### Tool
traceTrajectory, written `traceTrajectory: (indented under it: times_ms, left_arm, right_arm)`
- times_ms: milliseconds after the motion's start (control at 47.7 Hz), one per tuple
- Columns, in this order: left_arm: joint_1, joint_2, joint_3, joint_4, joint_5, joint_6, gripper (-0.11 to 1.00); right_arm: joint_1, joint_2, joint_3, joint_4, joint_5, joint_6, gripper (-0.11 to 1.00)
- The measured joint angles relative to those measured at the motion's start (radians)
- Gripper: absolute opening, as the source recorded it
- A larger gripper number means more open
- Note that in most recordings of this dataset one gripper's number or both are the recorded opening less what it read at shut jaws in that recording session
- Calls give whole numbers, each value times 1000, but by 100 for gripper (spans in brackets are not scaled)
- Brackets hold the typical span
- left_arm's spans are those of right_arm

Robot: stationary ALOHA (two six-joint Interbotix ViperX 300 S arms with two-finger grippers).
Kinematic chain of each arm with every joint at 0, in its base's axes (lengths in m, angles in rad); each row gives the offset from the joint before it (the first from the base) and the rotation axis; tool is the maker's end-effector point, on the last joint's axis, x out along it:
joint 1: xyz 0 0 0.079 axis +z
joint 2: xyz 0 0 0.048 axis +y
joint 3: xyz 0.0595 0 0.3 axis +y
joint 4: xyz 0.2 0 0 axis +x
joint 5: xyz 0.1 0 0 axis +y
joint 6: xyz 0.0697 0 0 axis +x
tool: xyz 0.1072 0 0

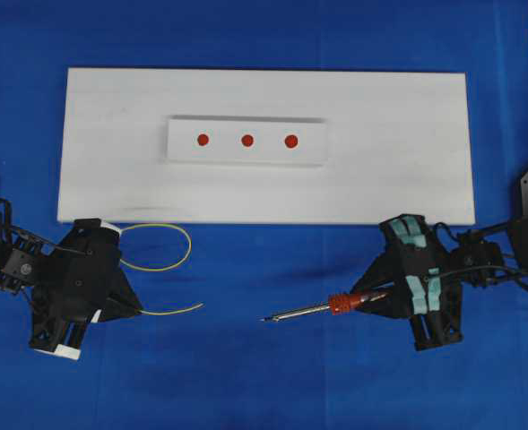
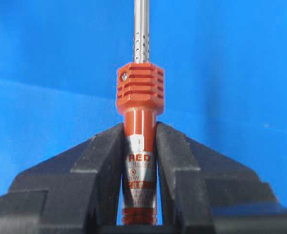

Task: Touch the tip of the soldering iron to the tip of the solder at the mark.
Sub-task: 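Lift both tools and raise them above the red-dot strip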

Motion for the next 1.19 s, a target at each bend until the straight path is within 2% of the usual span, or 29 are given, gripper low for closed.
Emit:
traceTrajectory:
  times_ms: [126,230,503,628,838,984,1194]
  left_arm:
    - [6,-60,-41,0,127,-26,2]
    - [17,-77,-61,0,176,-40,2]
    - [77,-64,-86,0,198,-35,2]
    - [149,-54,-101,2,218,-23,2]
    - [288,-40,-124,3,265,21,2]
    - [388,-28,-147,3,287,84,2]
    - [482,-2,-178,3,290,172,2]
  right_arm:
    - [-44,-64,-37,-2,137,-28,6]
    - [-72,-75,-57,-3,206,-29,6]
    - [-114,-72,-72,-9,245,-29,6]
    - [-170,-72,-72,-26,258,-29,6]
    - [-318,-66,-87,-86,327,-29,6]
    - [-416,-52,-110,-118,370,-29,6]
    - [-515,-14,-158,-176,387,-29,6]
